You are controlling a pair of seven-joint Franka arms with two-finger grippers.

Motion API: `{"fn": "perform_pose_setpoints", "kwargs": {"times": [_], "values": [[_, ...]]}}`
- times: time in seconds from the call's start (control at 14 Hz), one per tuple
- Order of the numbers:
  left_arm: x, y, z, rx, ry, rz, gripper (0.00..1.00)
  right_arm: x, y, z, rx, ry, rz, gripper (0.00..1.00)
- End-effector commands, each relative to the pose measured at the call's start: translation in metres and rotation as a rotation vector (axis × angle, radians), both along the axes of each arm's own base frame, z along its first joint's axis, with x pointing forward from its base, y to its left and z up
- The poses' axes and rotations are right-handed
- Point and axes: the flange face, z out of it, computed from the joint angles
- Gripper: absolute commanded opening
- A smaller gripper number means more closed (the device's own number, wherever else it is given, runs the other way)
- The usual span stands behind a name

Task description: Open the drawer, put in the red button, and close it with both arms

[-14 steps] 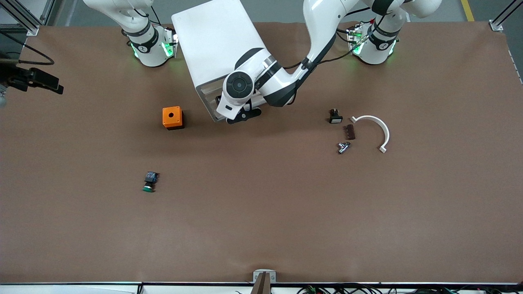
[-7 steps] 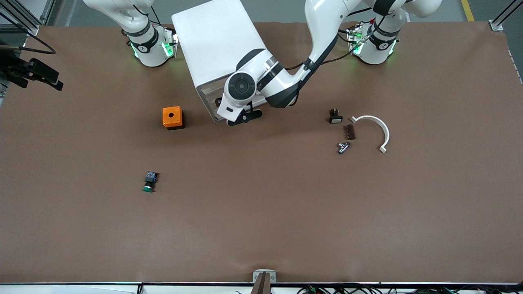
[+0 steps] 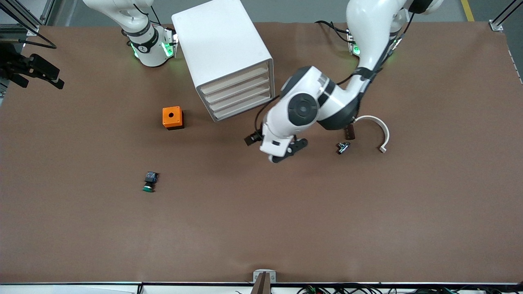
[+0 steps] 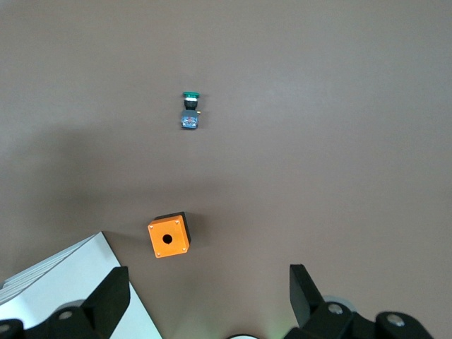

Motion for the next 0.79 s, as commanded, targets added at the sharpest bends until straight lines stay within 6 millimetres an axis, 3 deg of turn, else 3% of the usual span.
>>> {"fn": "perform_pose_setpoints", "kwargs": {"times": [0.0, 0.29, 0.5, 0.71], "values": [[0.018, 0.034, 0.017, 0.01, -0.018, 0.052, 1.0, -0.005, -0.003, 0.002, 0.021, -0.017, -0.006, 1.0], [0.046, 0.079, 0.024, 0.015, -0.008, 0.128, 1.0, -0.005, -0.007, 0.0, 0.022, -0.014, -0.012, 1.0], [0.057, 0.096, 0.026, 0.008, -0.014, 0.144, 1.0, -0.005, -0.007, 0.001, 0.022, -0.016, -0.012, 1.0], [0.071, 0.13, 0.048, -0.016, -0.062, 0.115, 1.0, -0.006, -0.015, 0.001, 0.021, -0.014, -0.027, 1.0]]}}
